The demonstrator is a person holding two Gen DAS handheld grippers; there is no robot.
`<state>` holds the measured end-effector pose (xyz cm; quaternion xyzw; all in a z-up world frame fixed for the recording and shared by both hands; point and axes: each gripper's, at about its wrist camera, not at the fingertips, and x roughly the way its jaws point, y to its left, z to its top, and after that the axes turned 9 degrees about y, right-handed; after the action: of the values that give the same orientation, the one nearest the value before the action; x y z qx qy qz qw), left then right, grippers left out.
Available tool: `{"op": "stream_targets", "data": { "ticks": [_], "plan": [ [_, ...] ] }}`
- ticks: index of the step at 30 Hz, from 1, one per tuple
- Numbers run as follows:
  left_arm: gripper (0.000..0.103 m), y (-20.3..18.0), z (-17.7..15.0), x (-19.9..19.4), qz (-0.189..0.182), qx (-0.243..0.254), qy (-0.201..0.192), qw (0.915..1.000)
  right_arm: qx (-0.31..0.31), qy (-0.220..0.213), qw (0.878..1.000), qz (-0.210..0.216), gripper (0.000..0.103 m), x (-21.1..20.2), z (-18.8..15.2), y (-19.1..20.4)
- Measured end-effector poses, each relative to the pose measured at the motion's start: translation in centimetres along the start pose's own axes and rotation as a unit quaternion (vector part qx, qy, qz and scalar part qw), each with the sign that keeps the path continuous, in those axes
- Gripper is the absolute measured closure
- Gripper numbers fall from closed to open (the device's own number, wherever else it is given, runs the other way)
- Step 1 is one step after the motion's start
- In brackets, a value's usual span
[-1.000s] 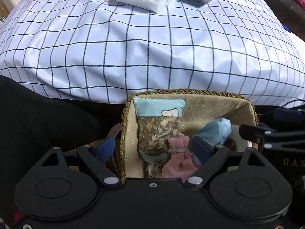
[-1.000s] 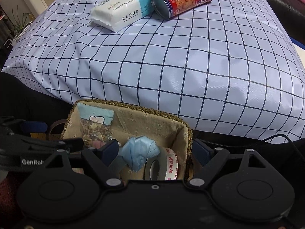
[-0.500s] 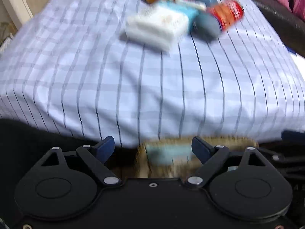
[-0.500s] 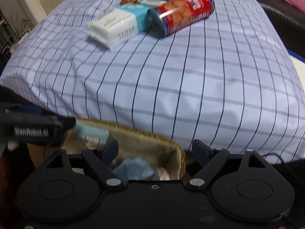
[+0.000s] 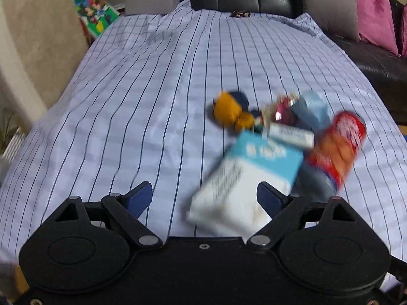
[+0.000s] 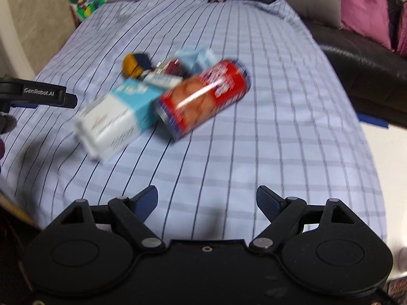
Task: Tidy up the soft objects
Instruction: 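Move both tools back from the basket to the pile on the bed, then grasp the second blue face mask with the right gripper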
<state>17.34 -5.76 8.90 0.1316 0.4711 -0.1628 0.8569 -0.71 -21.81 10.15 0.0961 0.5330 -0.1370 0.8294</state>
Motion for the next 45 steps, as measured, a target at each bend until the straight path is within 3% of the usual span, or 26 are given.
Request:
{"op": "stream_targets", "data": {
  "ticks": [5, 8, 12, 15, 18, 21, 24, 28, 31, 35, 39, 42, 45],
  "plan": [
    [0.016, 0.1, 4.7, 2.8, -0.004, -0.004, -0.009, 0.9999, 0.0, -0.04, 0.999, -0.028, 0.019, 0.5, 4.3, -0.6],
    [0.016, 0.4, 5.7, 4.7, 0.0, -0.011, -0.01, 0.9999, -0.006, -0.063, 0.997, -0.043, 0.019, 0.9, 7.0, -0.7],
    [0.017, 1.0, 6.9, 7.3, 0.016, -0.02, 0.024, 0.9994, -0.021, -0.089, 0.994, -0.066, 0.018, 1.8, 10.4, -0.2],
    [0.017, 1.5, 7.7, 7.8, 0.02, -0.032, 0.028, 0.9989, -0.03, -0.097, 0.992, -0.071, 0.018, 3.2, 13.0, 0.5],
    [0.017, 1.9, 8.3, 7.9, 0.026, -0.043, 0.028, 0.9983, -0.044, -0.096, 0.992, -0.072, 0.017, 5.0, 15.4, 1.5],
    [0.017, 2.4, 8.8, 7.8, 0.001, -0.058, 0.035, 0.9977, -0.072, -0.091, 0.991, -0.073, 0.017, 6.9, 17.1, 3.0],
    [0.017, 2.4, 9.2, 7.7, -0.001, -0.062, 0.033, 0.9975, -0.108, -0.082, 0.988, -0.072, 0.017, 8.7, 18.5, 4.5],
    [0.017, 2.3, 9.6, 7.9, -0.004, -0.061, 0.034, 0.9975, -0.124, -0.034, 0.99, -0.06, 0.019, 11.8, 20.4, 4.6],
    [0.016, 2.4, 9.8, 8.2, -0.008, -0.066, 0.038, 0.997, -0.089, -0.037, 0.99, -0.1, 0.02, 12.8, 22.7, 2.4],
    [0.016, 2.4, 9.9, 8.3, -0.009, -0.065, 0.038, 0.9971, 0.037, -0.072, 0.987, -0.137, 0.019, 11.8, 25.6, -2.4],
    [0.016, 2.4, 10.0, 8.4, -0.012, -0.07, 0.04, 0.9967, 0.101, -0.088, 0.987, -0.085, 0.018, 10.4, 25.6, -5.3],
    [0.017, 2.4, 10.2, 8.6, -0.014, -0.076, 0.042, 0.9961, 0.099, -0.096, 0.989, -0.046, 0.014, 10.5, 24.8, -5.6],
    [0.017, 2.3, 10.2, 8.9, -0.011, -0.077, 0.045, 0.9959, 0.085, -0.1, 0.991, -0.022, 0.003, 11.4, 23.9, -5.0]
  ]
}}
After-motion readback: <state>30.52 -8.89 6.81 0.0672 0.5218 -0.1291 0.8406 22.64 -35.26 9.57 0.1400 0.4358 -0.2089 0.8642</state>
